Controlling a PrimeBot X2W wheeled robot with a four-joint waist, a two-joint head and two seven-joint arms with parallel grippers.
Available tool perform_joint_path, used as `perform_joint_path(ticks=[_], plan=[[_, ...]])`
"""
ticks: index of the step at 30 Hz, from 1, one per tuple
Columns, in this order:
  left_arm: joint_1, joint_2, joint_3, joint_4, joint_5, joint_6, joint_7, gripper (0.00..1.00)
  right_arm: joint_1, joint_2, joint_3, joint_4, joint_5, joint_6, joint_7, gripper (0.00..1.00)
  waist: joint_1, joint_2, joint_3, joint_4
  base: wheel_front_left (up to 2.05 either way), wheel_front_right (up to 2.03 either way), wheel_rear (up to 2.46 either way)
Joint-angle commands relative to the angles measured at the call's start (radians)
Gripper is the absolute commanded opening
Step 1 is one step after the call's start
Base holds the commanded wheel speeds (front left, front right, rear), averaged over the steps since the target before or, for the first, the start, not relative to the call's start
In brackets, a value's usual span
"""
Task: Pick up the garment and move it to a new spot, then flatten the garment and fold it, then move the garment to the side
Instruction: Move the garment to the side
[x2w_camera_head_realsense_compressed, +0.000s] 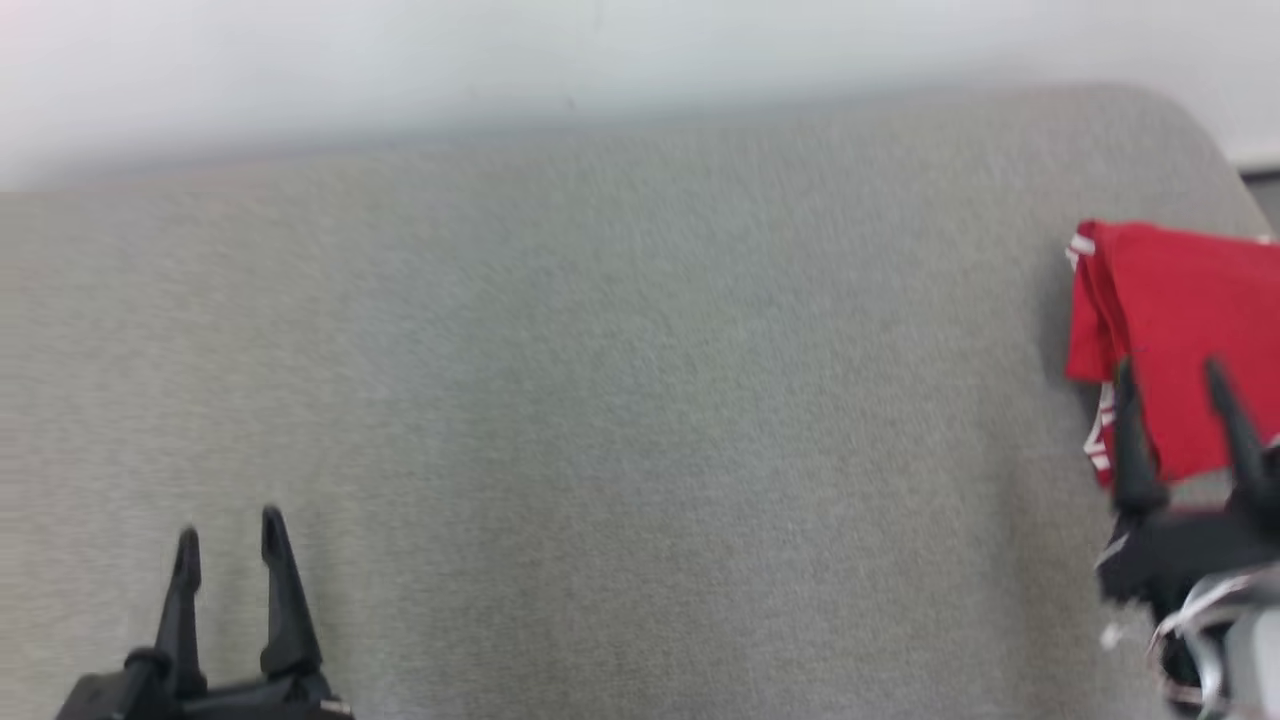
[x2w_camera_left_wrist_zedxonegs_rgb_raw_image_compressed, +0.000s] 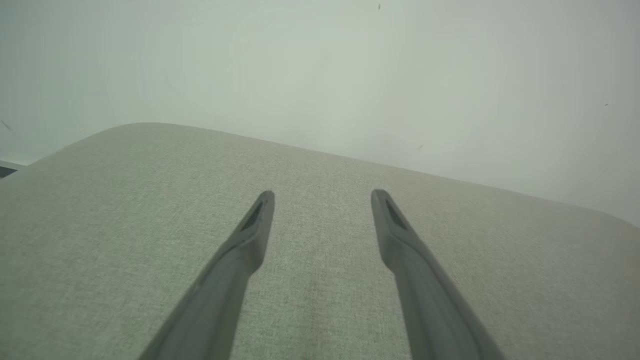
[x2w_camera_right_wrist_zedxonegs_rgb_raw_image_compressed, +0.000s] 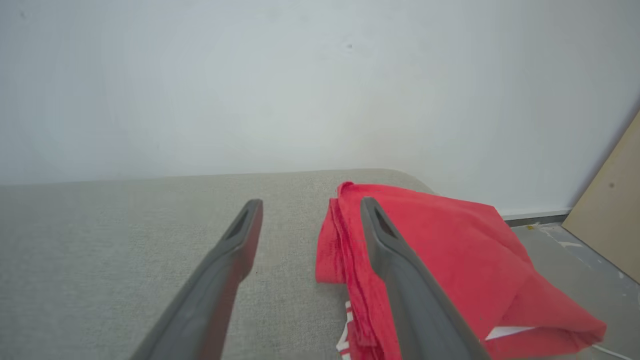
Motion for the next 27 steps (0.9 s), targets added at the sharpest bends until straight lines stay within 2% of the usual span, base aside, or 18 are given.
perform_joint_path(ticks=[1, 6, 15, 27], plan=[[0.032, -0.001, 0.007, 0.014, -0.001, 0.000, -0.002, 1.00, 0.048, 0.014, 0.002, -0.001, 0.006, -0.003, -0.019, 1.00, 0.0002, 0.0001, -0.110, 0.061, 0.00, 0.00, 0.00], [0.080, -0.001, 0.017, 0.052, 0.009, -0.009, -0.002, 1.00, 0.143, 0.054, 0.013, 0.010, -0.005, -0.003, -0.054, 1.00, 0.0002, 0.0001, -0.185, 0.085, 0.00, 0.00, 0.00], [0.129, 0.000, 0.025, 0.118, 0.037, -0.038, -0.002, 1.00, 0.246, 0.114, 0.023, 0.015, -0.002, -0.003, -0.110, 1.00, 0.0002, 0.0001, -0.246, 0.101, 0.00, 0.00, 0.00], [0.090, -0.001, 0.018, 0.198, 0.054, -0.058, -0.002, 1.00, 0.289, 0.144, -0.002, 0.062, -0.083, -0.003, -0.143, 1.00, 0.0002, 0.0001, -0.280, 0.111, 0.00, 0.00, 0.00]])
